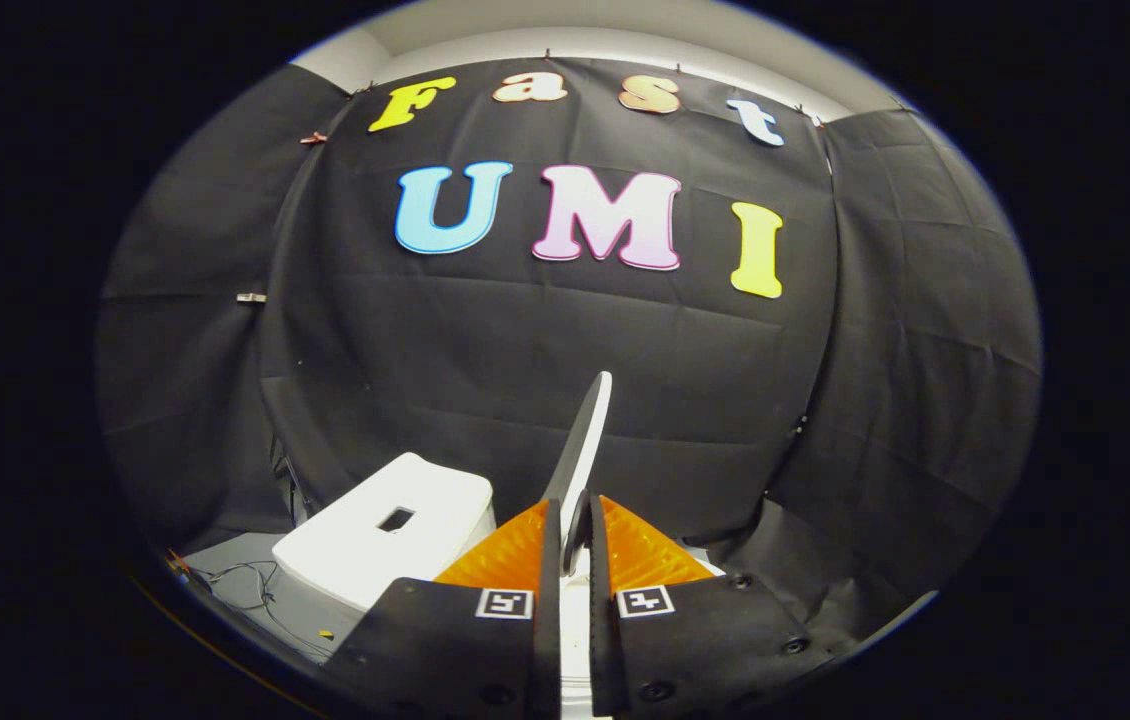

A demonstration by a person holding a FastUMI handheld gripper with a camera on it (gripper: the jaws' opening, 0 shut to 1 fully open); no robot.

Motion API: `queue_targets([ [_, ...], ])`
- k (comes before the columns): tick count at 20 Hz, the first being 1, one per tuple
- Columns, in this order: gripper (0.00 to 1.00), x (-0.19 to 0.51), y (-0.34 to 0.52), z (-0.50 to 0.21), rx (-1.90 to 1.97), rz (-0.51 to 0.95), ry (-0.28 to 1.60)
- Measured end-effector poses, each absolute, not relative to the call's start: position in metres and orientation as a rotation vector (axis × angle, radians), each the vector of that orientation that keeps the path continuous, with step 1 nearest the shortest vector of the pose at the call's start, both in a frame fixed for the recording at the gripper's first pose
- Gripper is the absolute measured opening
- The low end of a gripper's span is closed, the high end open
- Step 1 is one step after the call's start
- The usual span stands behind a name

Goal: Open the toilet lid.

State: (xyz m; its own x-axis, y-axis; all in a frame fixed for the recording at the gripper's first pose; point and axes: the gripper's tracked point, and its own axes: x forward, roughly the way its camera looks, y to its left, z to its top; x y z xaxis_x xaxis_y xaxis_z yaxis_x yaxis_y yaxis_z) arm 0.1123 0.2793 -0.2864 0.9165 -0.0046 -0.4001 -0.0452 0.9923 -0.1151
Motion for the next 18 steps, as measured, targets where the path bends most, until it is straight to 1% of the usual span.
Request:
queue_targets([
  [1, 0.18, 0.111, 0.287, -0.287, -0.129, 0.024, 0.412],
  [4, 0.18, 0.112, 0.306, -0.29, -0.134, 0.033, 0.42],
  [10, 0.18, 0.112, 0.358, -0.297, -0.149, 0.125, 0.445],
  [18, 0.18, 0.107, 0.413, -0.304, -0.198, 0.201, 0.451],
])
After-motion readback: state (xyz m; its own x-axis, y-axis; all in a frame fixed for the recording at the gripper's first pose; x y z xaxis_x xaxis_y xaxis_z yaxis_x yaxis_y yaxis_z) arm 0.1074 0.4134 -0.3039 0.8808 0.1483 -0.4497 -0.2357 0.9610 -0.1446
